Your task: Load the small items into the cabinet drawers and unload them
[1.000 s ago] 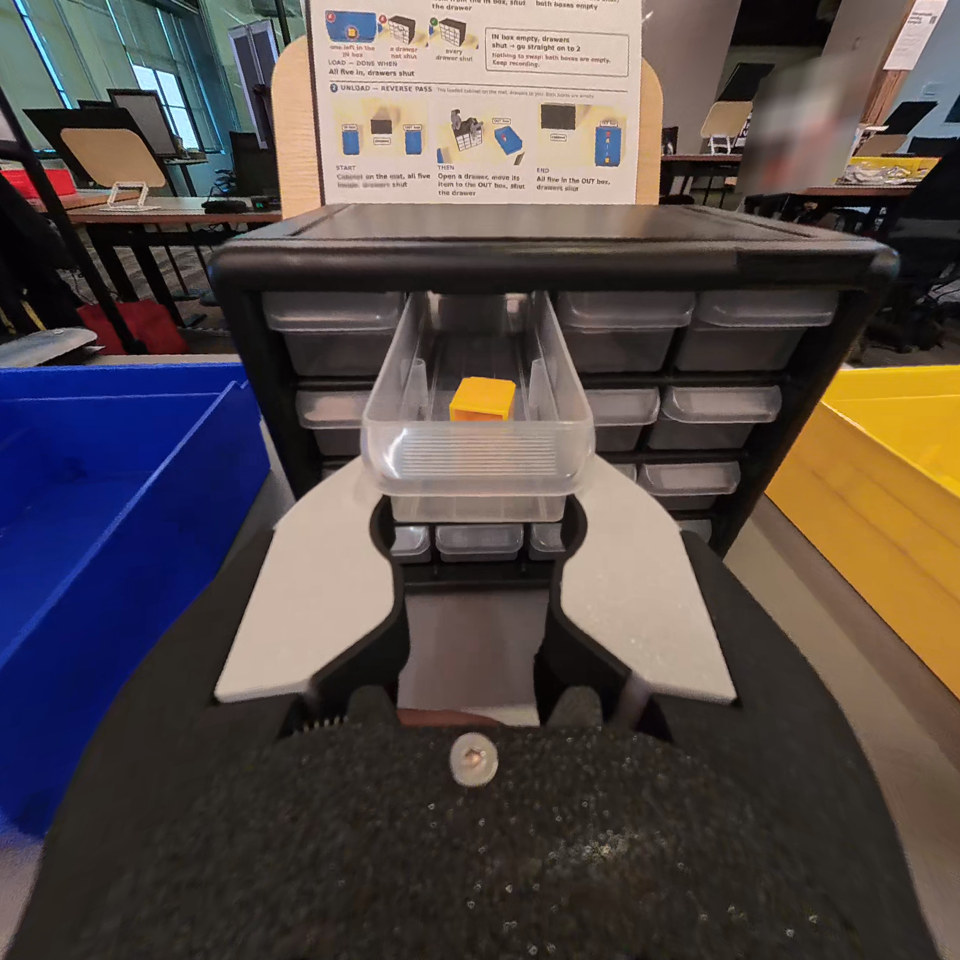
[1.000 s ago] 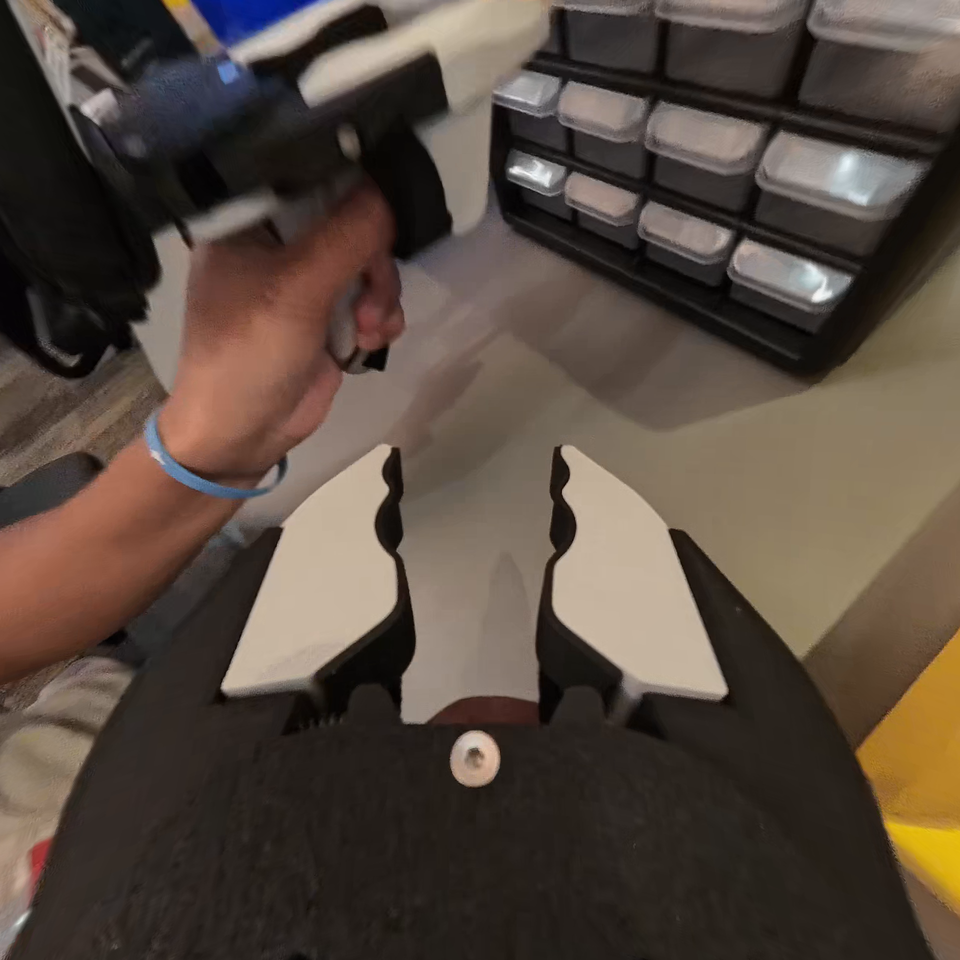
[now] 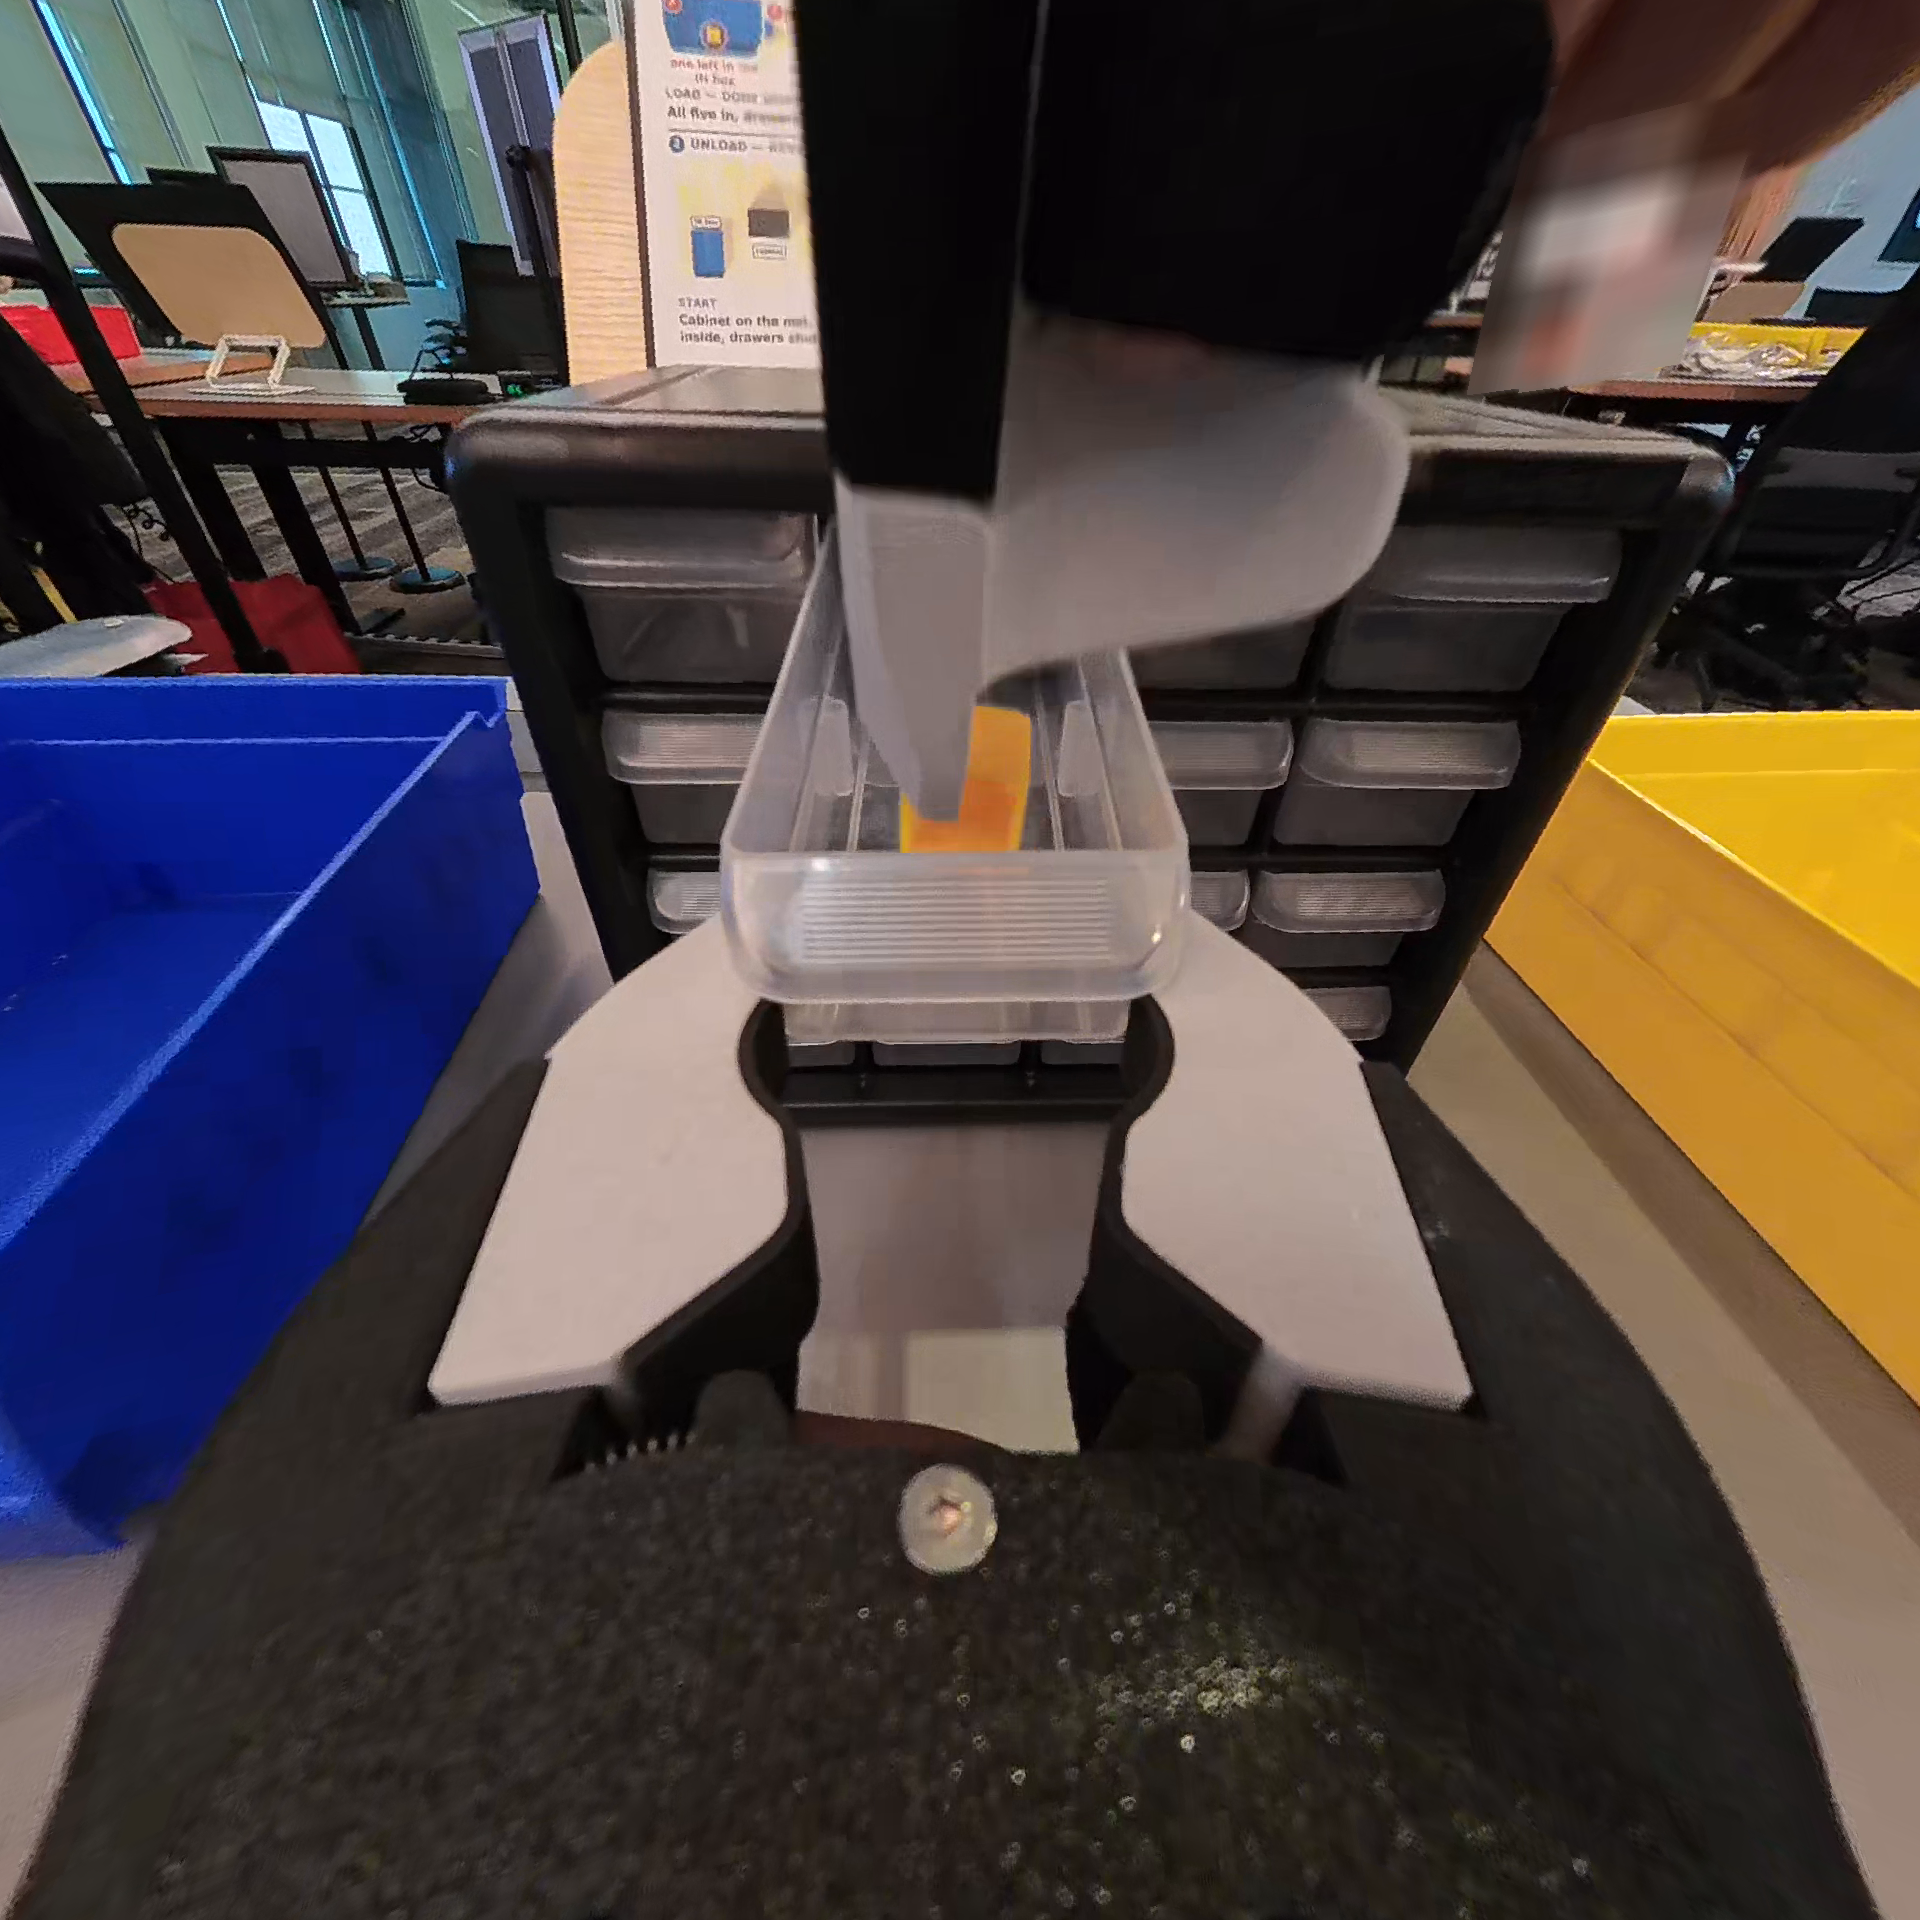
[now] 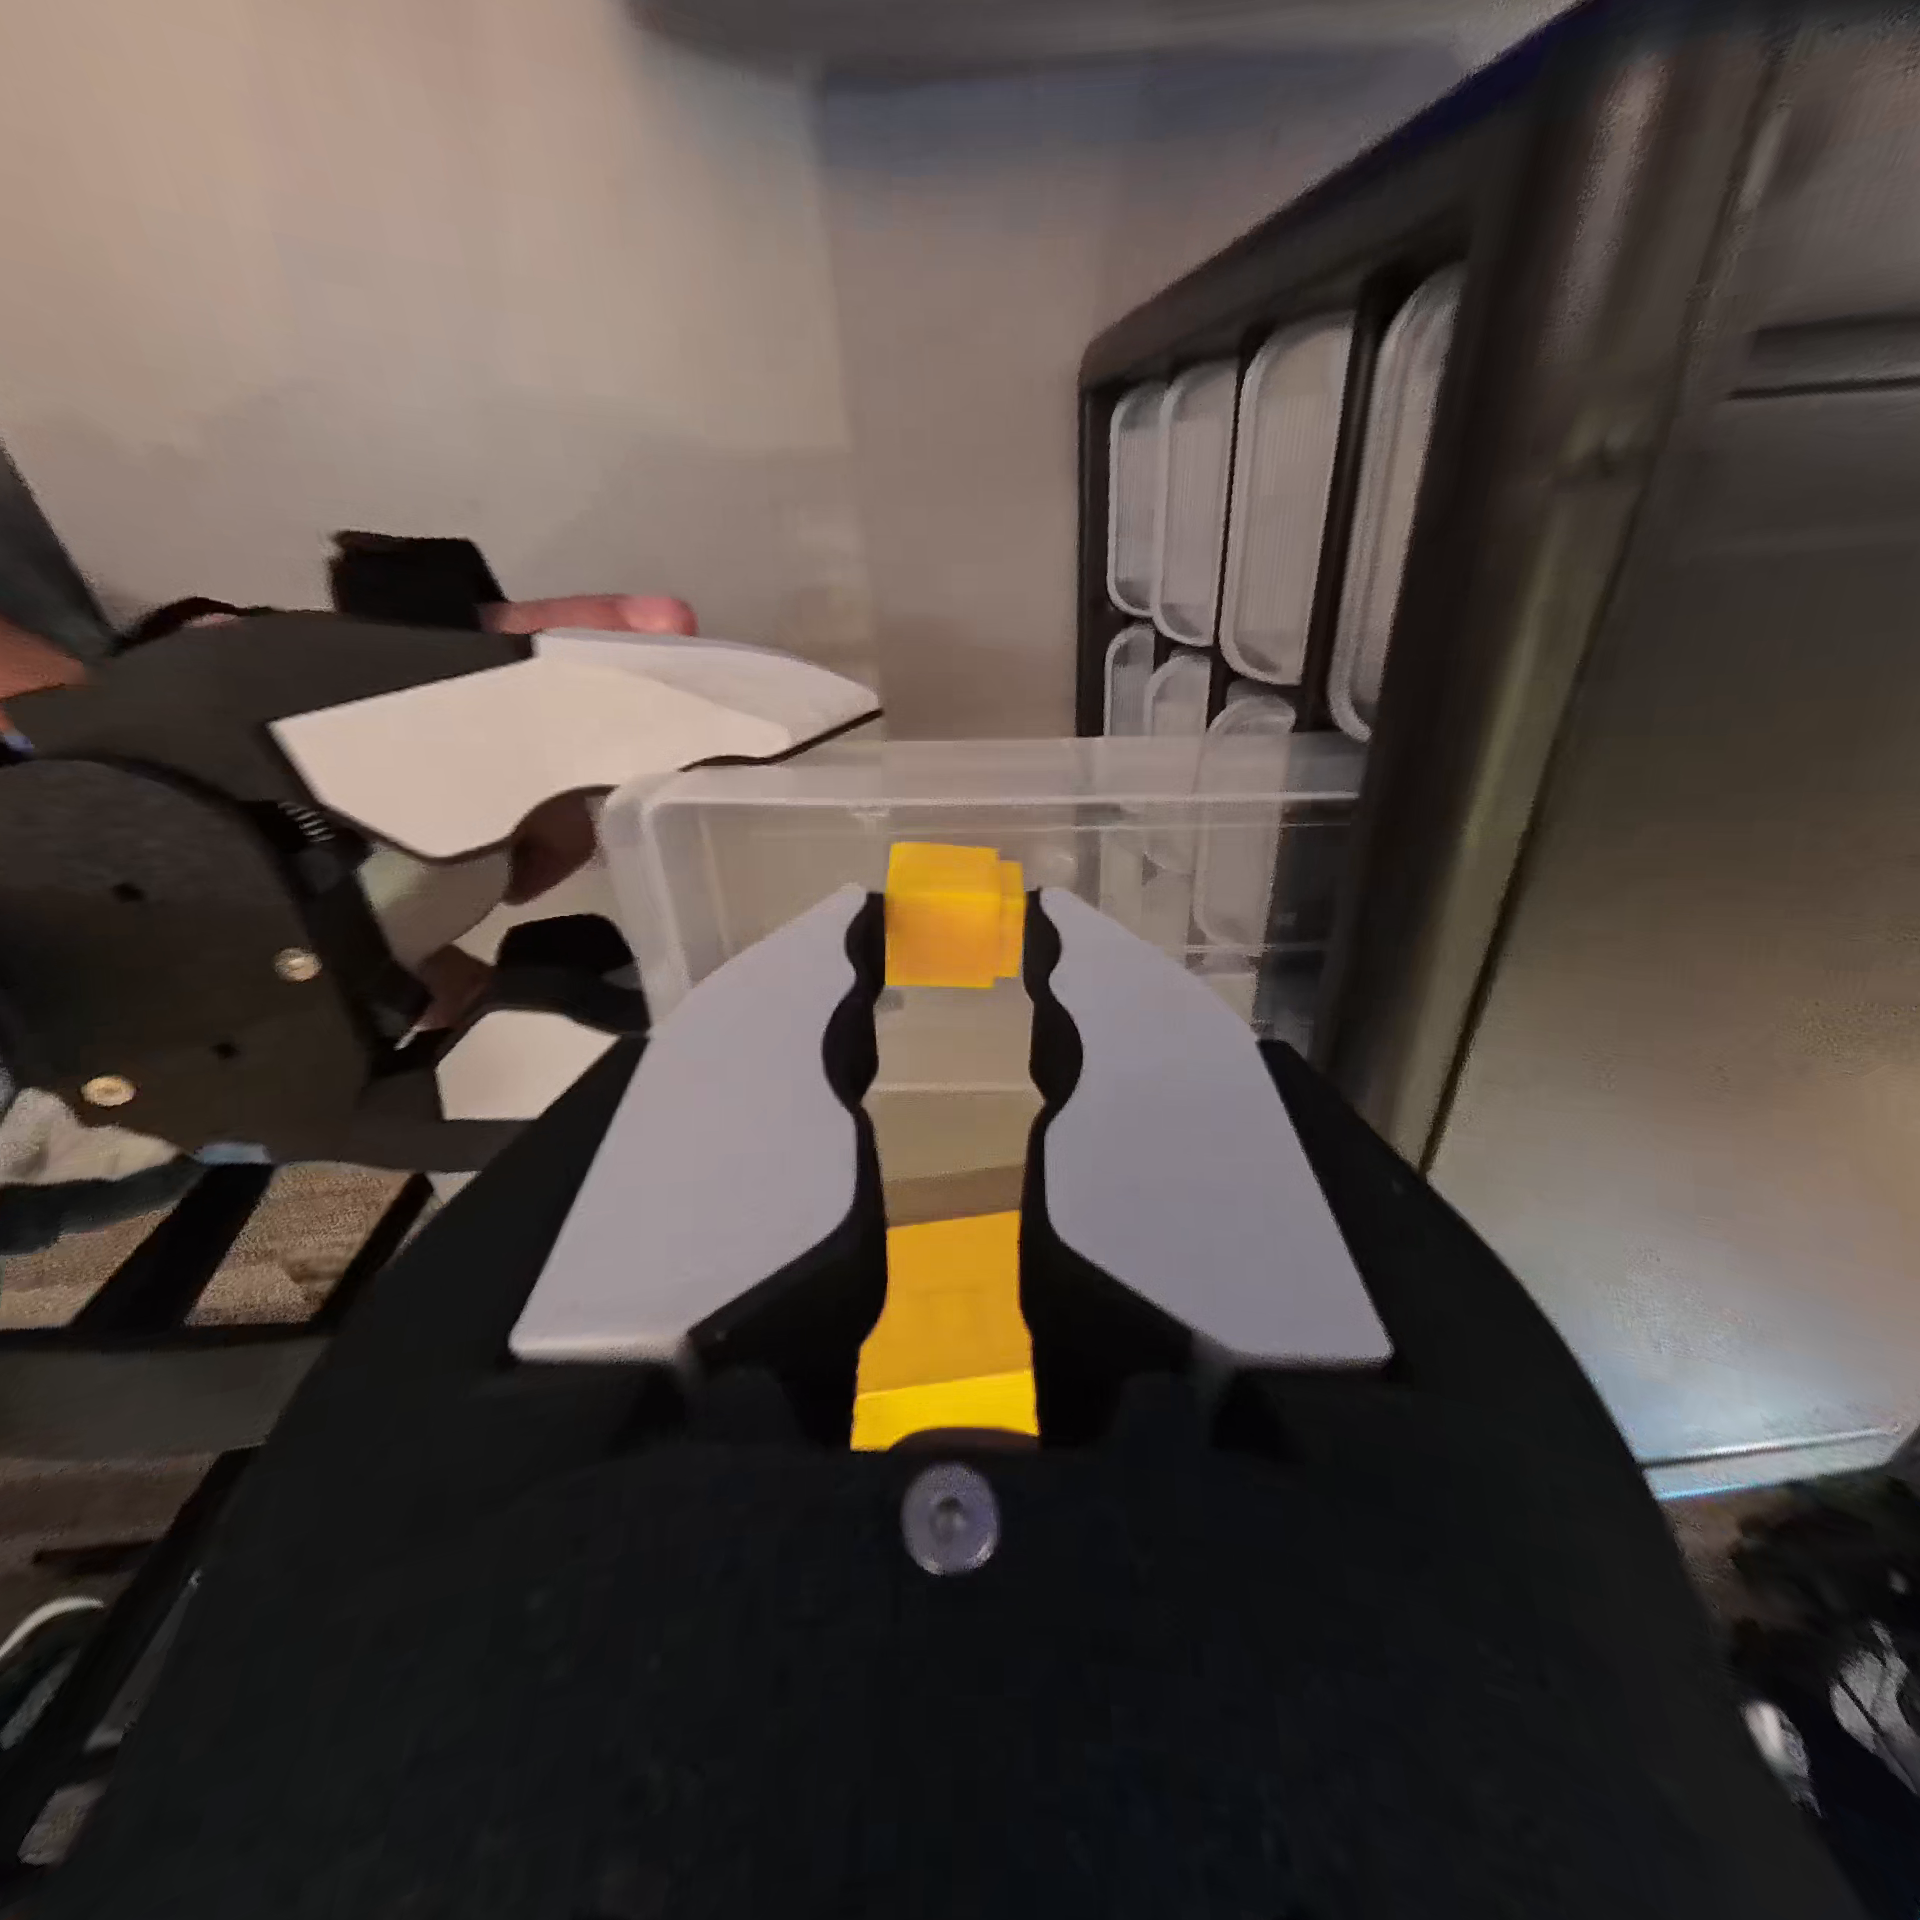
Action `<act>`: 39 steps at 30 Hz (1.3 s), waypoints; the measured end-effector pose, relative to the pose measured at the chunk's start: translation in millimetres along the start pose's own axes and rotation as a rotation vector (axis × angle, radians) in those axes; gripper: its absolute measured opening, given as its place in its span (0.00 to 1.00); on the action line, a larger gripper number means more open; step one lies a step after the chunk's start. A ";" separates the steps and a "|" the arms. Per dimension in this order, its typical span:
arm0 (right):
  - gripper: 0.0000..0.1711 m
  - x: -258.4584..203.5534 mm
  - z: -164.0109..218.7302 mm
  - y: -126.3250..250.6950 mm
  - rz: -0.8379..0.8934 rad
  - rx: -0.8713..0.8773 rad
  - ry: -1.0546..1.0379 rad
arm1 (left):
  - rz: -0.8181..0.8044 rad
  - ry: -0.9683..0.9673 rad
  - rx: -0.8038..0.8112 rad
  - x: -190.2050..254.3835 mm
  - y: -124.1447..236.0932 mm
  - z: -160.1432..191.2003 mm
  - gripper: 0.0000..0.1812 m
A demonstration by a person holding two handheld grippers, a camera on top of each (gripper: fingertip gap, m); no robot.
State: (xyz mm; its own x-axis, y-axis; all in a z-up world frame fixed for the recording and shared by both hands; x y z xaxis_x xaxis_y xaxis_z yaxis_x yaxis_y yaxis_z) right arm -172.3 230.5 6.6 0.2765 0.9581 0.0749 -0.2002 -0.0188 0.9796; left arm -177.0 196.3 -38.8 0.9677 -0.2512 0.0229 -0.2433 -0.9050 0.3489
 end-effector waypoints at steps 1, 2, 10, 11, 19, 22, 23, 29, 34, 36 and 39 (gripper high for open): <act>0.15 -1.6 1.9 7.4 -0.006 0.022 -0.003 | 0.001 -0.002 -0.001 -0.1 0.0 -0.2 0.34; 0.15 -3.4 6.2 16.1 0.000 0.040 -0.002 | 0.002 -0.002 -0.002 -0.3 0.0 -0.3 0.34; 0.15 -3.6 124.2 118.1 0.206 0.320 -0.111 | 0.010 -0.001 -0.003 -1.1 -0.3 -0.2 0.34; 0.15 1.8 149.3 121.0 0.222 0.338 -0.164 | 0.011 0.000 -0.003 -1.1 -0.3 -0.3 0.34; 0.15 42.3 325.2 -25.6 -0.004 0.140 -0.647 | 0.017 0.006 -0.012 -1.2 -0.8 -2.3 0.34; 0.15 26.0 352.8 -112.9 -0.121 -0.100 -0.734 | 0.010 0.000 -0.014 -0.5 -2.1 -3.8 0.34; 0.15 18.7 355.8 -135.0 -0.161 -0.161 -0.752 | 0.009 -0.002 -0.015 -0.4 -2.6 -4.3 0.34; 0.14 -3.4 350.3 -213.0 -0.224 -0.340 -0.754 | 0.010 -0.009 -0.021 -1.0 -6.2 -7.1 0.34; 0.14 -4.0 354.7 -232.2 -0.227 -0.336 -0.798 | 0.008 -0.022 -0.030 -1.2 -10.5 -10.5 0.34; 0.14 -4.2 355.3 -232.4 -0.221 -0.314 -0.800 | 0.009 -0.020 -0.032 -1.3 -12.9 -12.2 0.34; 0.28 -1.8 357.9 -227.6 -0.168 -0.269 -0.813 | 0.011 -0.017 -0.043 -0.7 -20.4 -17.8 0.34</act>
Point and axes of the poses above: each gripper's, where its closed fingertips meet, y back along the fingers, z out of its underside, x = y × z across the jaws, the point moved 3 cm from there along y, back along the fingers, and after that the axes turned 14 degrees about -x, right-handed, at the moved point
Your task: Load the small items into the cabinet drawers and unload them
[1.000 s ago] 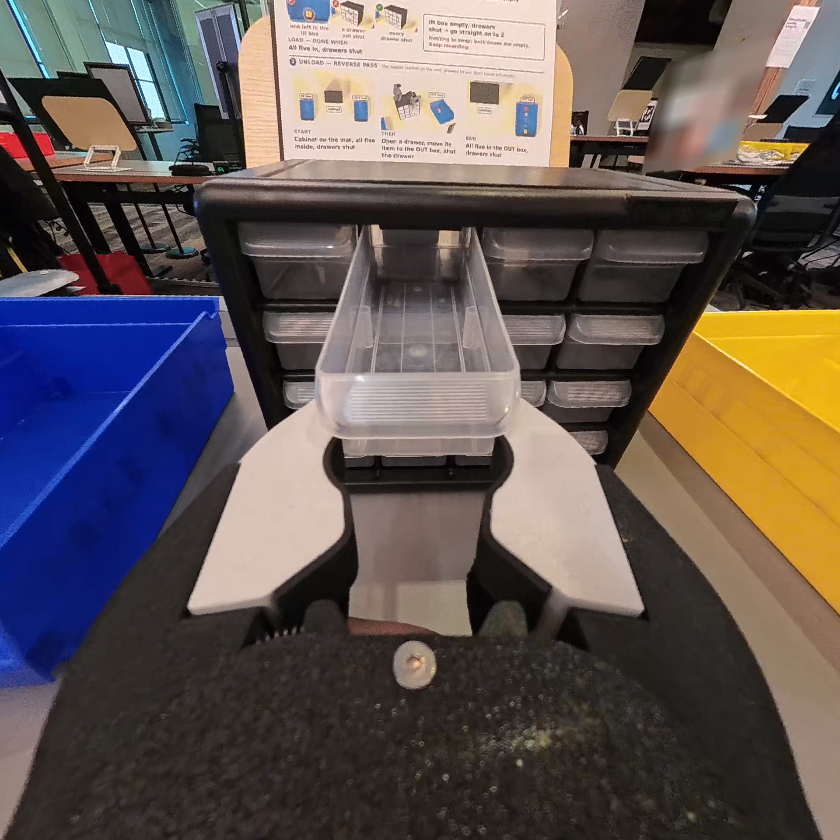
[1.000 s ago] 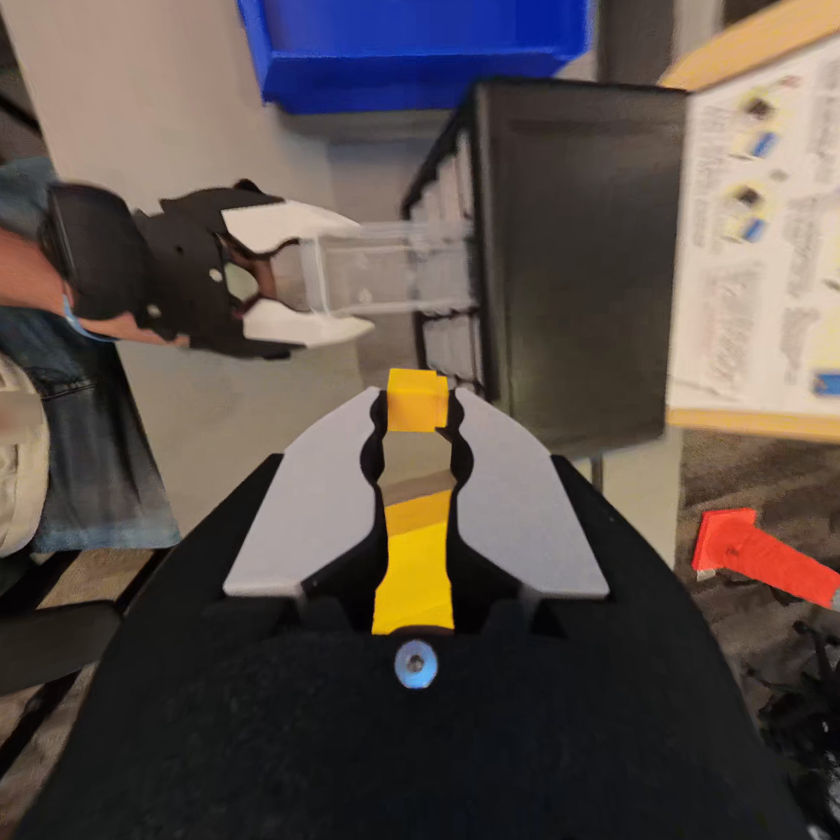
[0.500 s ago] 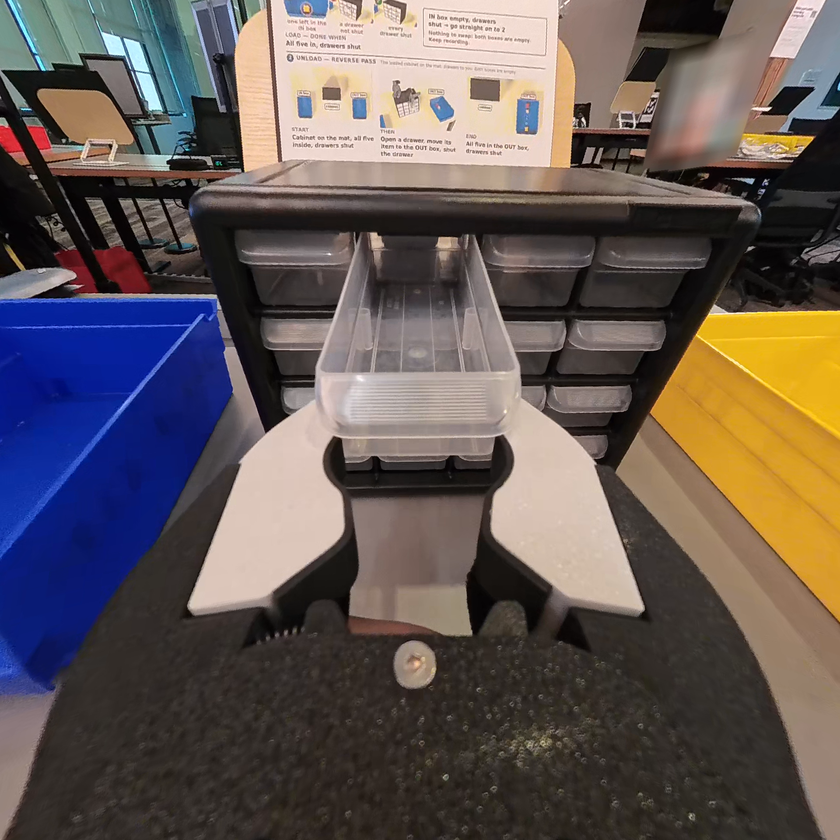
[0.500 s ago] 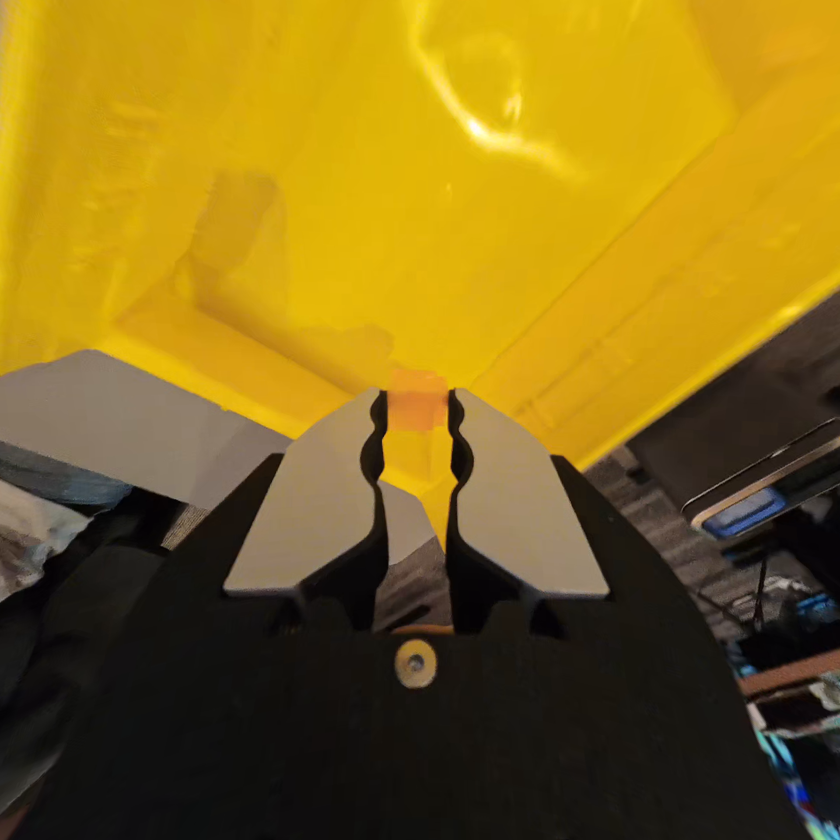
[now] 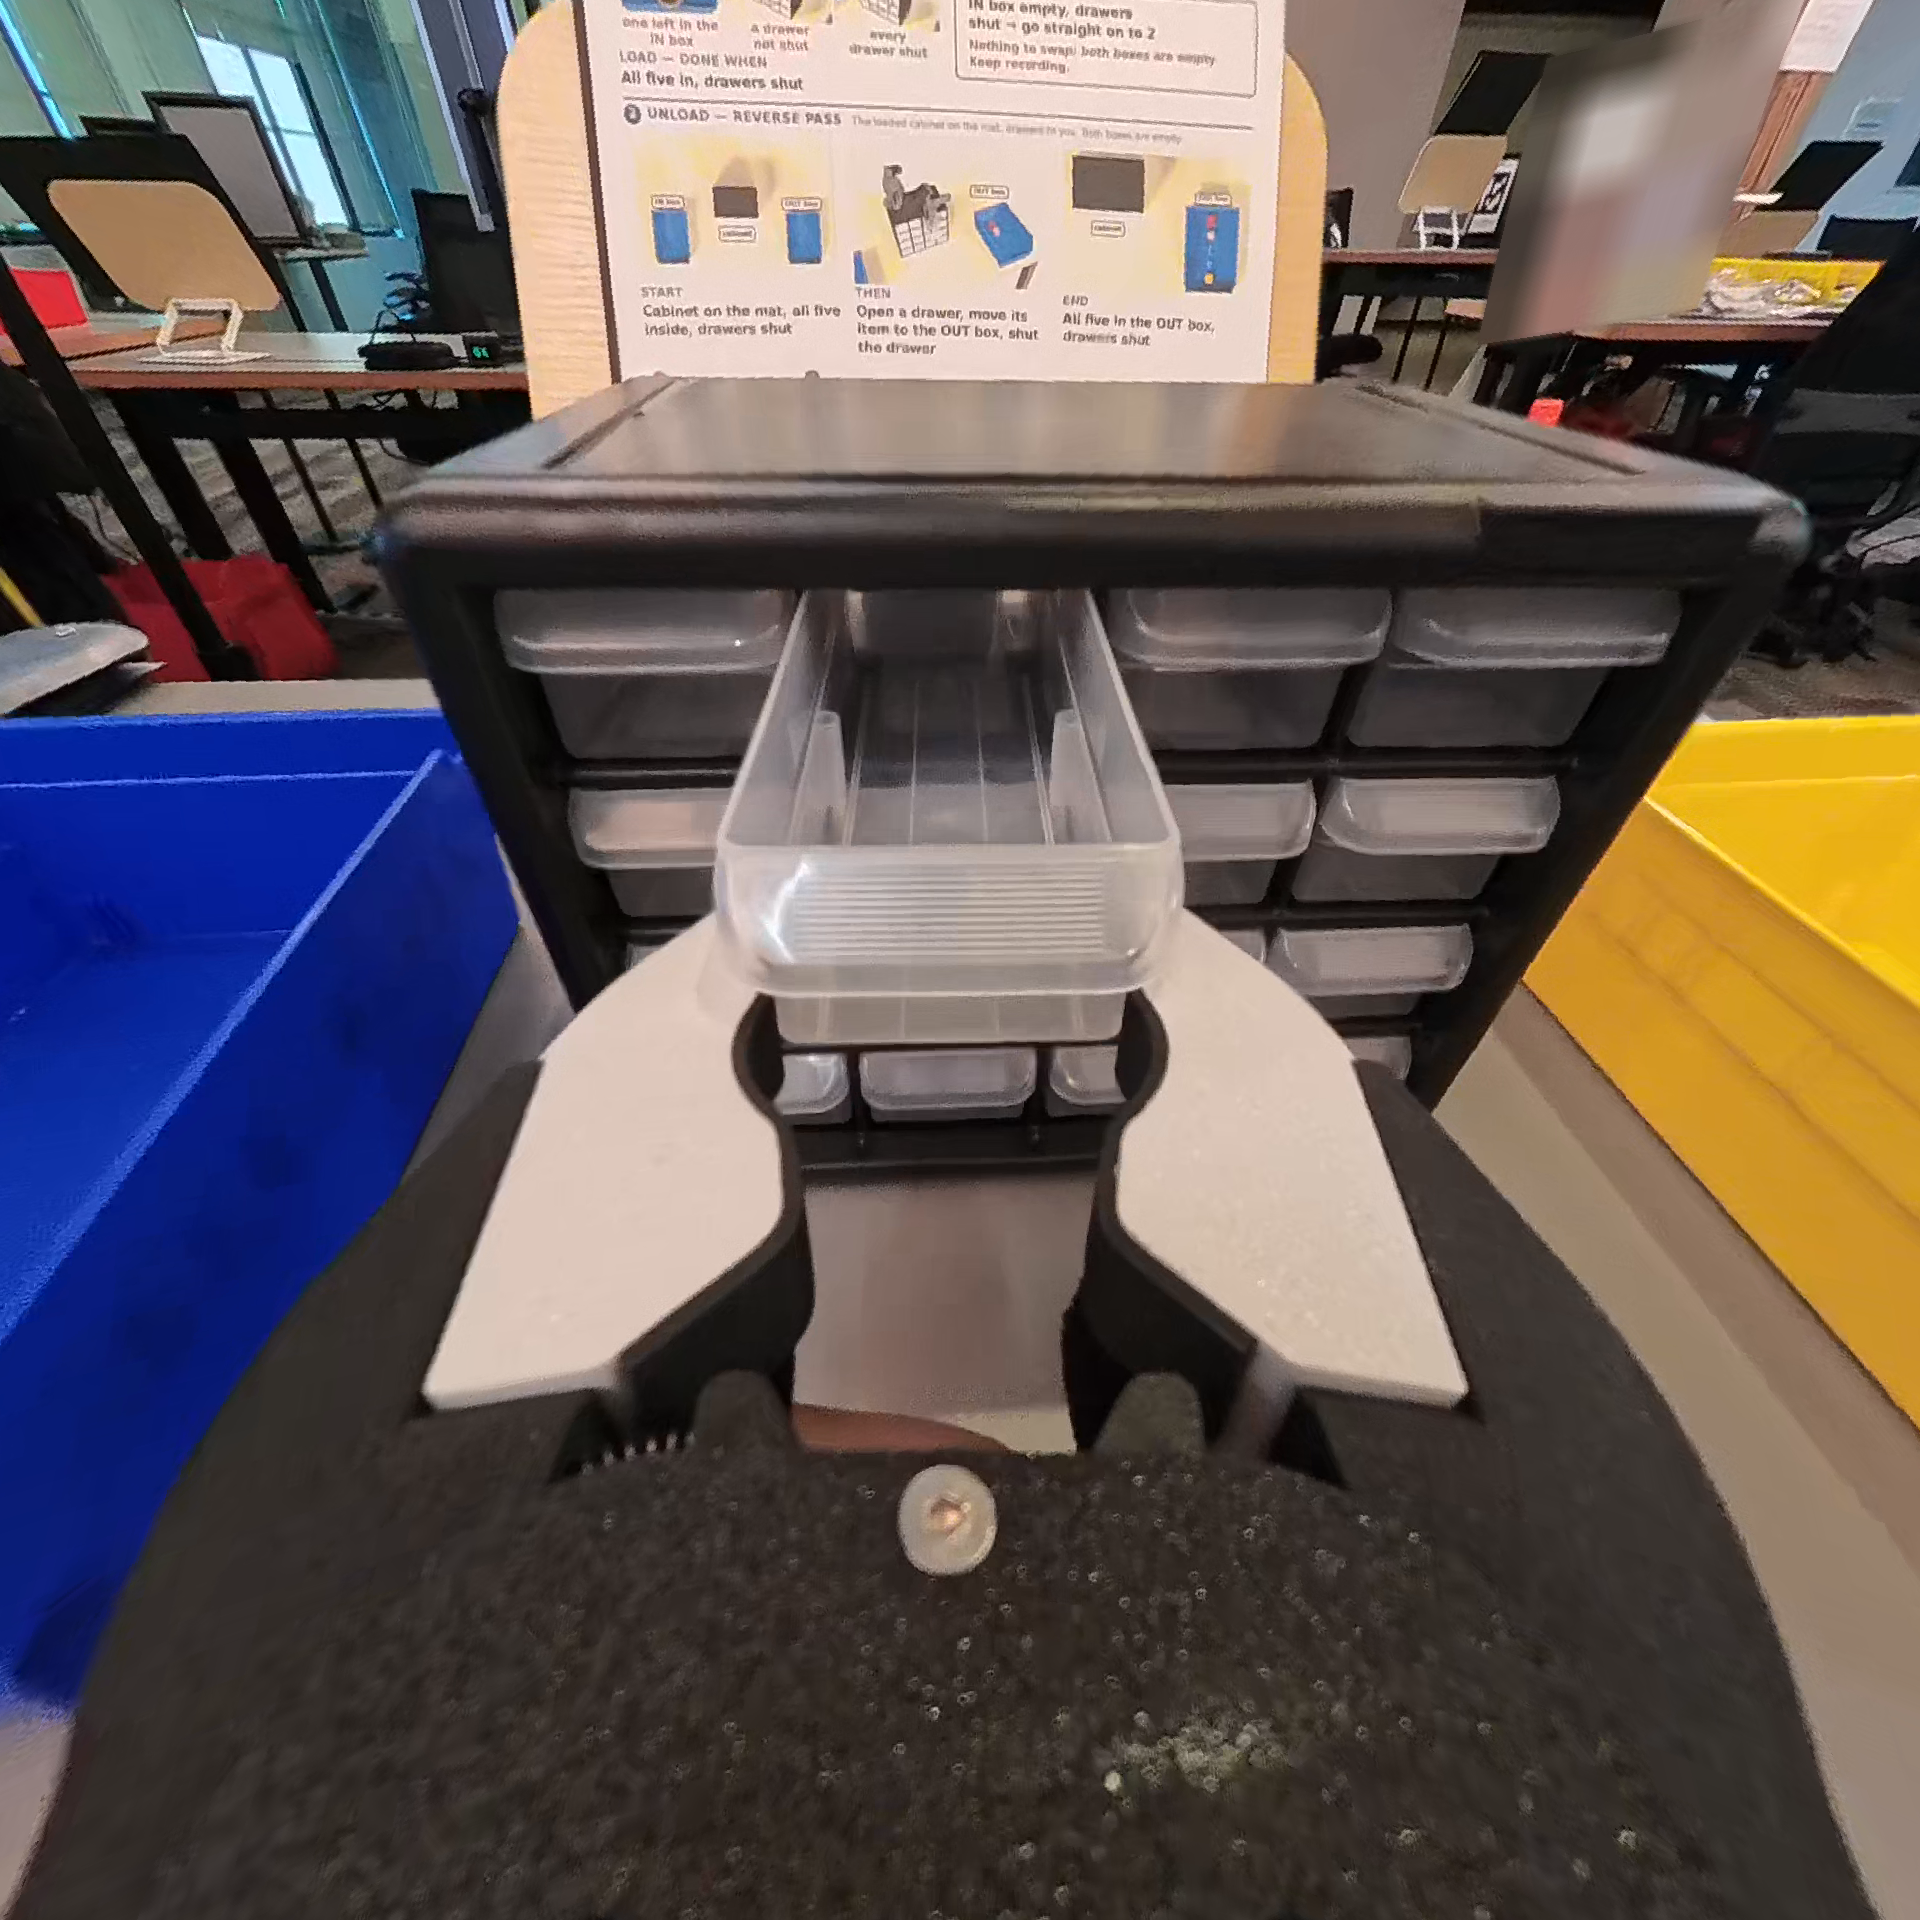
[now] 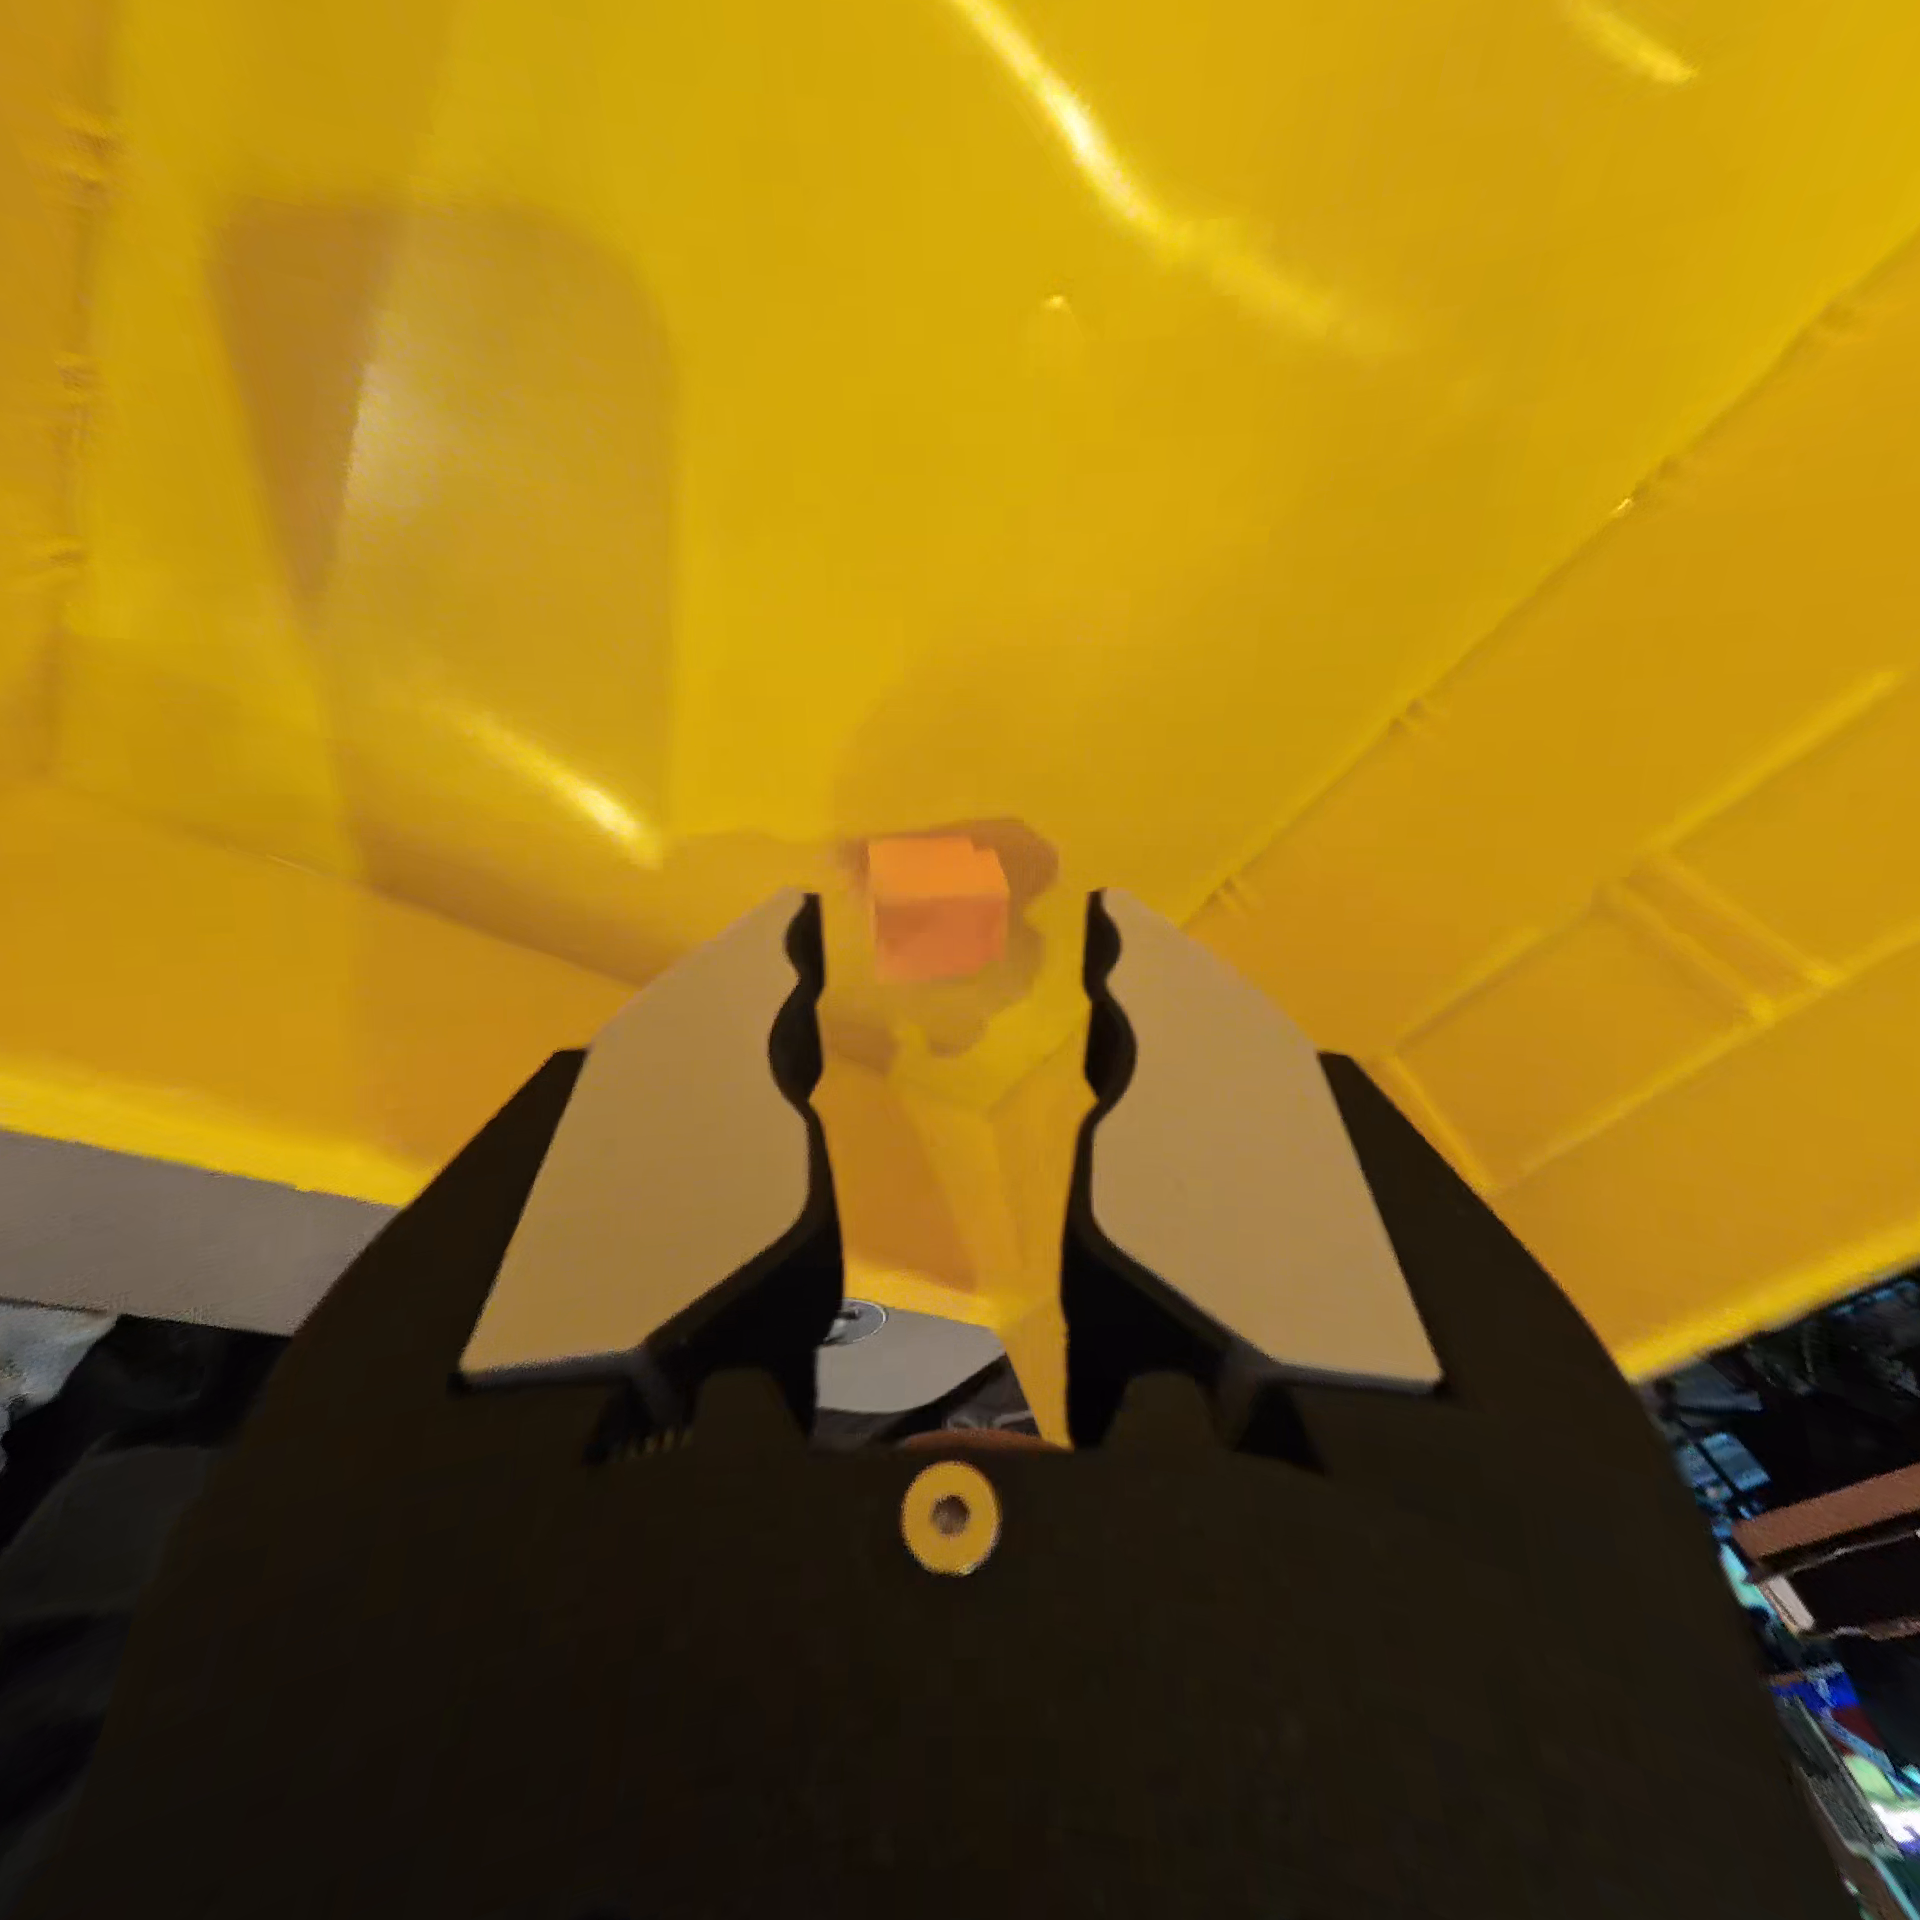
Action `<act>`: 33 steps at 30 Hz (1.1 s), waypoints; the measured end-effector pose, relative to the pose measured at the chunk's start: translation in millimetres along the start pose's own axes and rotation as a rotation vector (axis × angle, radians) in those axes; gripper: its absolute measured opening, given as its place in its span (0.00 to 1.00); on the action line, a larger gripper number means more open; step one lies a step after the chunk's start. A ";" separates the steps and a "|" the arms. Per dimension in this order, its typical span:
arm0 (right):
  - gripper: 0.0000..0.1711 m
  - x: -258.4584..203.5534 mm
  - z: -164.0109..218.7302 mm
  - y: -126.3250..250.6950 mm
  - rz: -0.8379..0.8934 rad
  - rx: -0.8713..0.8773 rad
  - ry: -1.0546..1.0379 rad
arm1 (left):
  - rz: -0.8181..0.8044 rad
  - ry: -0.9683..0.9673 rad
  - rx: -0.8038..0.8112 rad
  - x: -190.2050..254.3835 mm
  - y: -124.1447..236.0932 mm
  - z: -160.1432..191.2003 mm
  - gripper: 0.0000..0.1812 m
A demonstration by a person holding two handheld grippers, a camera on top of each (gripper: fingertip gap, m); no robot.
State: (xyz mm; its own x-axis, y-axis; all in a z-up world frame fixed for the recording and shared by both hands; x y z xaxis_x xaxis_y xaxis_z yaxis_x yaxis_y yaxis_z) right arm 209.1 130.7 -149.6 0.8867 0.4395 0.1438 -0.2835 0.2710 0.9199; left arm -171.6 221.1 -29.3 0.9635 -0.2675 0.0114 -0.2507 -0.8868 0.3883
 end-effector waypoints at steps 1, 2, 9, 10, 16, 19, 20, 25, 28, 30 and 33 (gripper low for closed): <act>0.30 0.8 3.1 8.0 0.014 0.040 -0.016 | 0.010 0.011 -0.002 0.5 -3.5 -3.5 0.34; 0.31 0.9 6.6 20.2 0.032 0.104 -0.039 | 0.031 0.019 -0.005 1.7 -6.8 -7.0 0.34; 0.30 -81.5 43.1 135.8 0.048 0.940 -0.129 | 0.147 0.057 -0.022 0.1 0.9 -0.5 0.41; 0.28 -109.5 46.5 140.5 -0.018 1.030 -0.068 | 0.160 0.063 -0.010 1.1 5.7 2.5 0.38; 0.25 -235.6 47.5 111.7 -0.370 1.224 0.133 | 0.071 0.024 0.049 -0.5 22.4 7.7 0.21; 0.25 -268.6 46.4 88.1 -0.465 1.313 0.131 | 0.068 0.021 0.044 1.9 17.5 2.3 0.16; 0.25 -276.8 46.6 80.9 -0.496 1.333 0.137 | 0.066 0.012 0.046 2.4 14.8 -1.4 0.14; 0.24 -289.4 49.5 77.8 -0.520 1.410 0.209 | 0.062 0.021 0.028 0.8 -8.5 -18.3 0.12; 0.24 -285.5 50.0 80.5 -0.547 1.442 0.197 | 0.045 0.017 0.012 -2.0 -23.8 -24.9 0.12; 0.24 -286.1 51.3 79.5 -0.558 1.447 0.199 | 0.047 0.017 0.006 -1.7 -31.5 -28.5 0.13; 0.24 -287.4 51.5 76.5 -0.516 1.435 0.216 | 0.065 0.021 0.003 1.4 -38.2 -31.8 0.15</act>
State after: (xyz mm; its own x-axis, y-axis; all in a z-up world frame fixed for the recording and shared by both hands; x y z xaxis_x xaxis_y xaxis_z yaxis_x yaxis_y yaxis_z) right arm -48.6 -19.0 -101.8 0.6706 0.7059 -0.2280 0.7188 -0.5424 0.4348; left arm -157.7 266.6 -14.8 0.9470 -0.3165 0.0555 -0.3129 -0.8689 0.3836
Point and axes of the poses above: each gripper's, where its closed fingertips meet, y back along the fingers, z out of its underside, x = y × z across the jaws, the point moved 3 cm from there along y, back along the fingers, and after that the axes turned 14 degrees about -x, right-handed, at the moved point
